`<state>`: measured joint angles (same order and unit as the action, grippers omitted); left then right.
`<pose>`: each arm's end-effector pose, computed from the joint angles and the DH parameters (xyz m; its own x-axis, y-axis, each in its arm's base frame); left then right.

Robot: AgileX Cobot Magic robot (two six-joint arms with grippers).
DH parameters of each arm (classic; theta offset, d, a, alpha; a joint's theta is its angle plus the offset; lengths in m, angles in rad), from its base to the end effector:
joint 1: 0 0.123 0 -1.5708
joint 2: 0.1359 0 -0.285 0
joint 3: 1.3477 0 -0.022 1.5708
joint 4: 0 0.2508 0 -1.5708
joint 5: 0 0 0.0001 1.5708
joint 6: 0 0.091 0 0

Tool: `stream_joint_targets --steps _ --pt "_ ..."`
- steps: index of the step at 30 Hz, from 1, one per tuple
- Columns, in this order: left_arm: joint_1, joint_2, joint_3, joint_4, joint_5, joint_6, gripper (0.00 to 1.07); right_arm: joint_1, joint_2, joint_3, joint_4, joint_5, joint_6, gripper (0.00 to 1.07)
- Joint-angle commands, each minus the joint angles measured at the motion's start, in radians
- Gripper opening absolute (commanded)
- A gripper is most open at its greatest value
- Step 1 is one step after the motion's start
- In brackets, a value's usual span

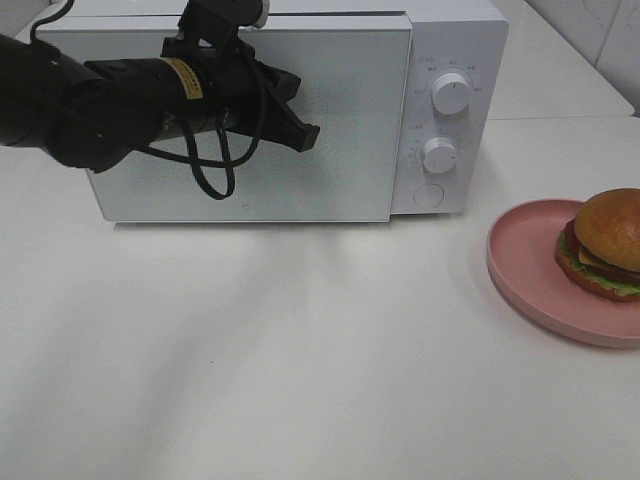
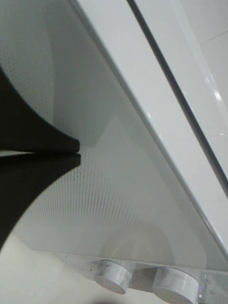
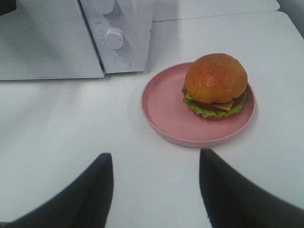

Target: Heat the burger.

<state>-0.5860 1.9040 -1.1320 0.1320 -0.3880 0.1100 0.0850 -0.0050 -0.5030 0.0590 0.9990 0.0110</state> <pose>0.3506 -0.2382 0.2087 -0.1032 0.3445 -0.9331 0.6327 0.7466 0.2056 -0.0040 0.0042 0.2833 -0.3960 0.0093 -0.9182 -0.1133 0.9918 0.0589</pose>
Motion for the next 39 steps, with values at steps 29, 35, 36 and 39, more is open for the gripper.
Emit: stream_joint_targets --steps 29,35,36,39 --pt "-0.026 -0.115 -0.192 -0.126 1.035 -0.005 0.00 -0.001 -0.025 0.000 -0.001 0.000 0.002 0.53" --pt "-0.003 -0.185 -0.177 -0.118 1.233 -0.007 0.00 -0.001 -0.025 0.000 -0.001 0.000 0.002 0.53" --pt "-0.003 -0.185 -0.177 -0.118 1.233 -0.007 0.00 -0.001 -0.025 0.000 -0.001 0.000 0.002 0.53" --pt "0.042 -0.225 -0.163 -0.119 1.261 -0.048 0.00 -0.001 -0.025 0.000 -0.001 0.000 0.002 0.53"
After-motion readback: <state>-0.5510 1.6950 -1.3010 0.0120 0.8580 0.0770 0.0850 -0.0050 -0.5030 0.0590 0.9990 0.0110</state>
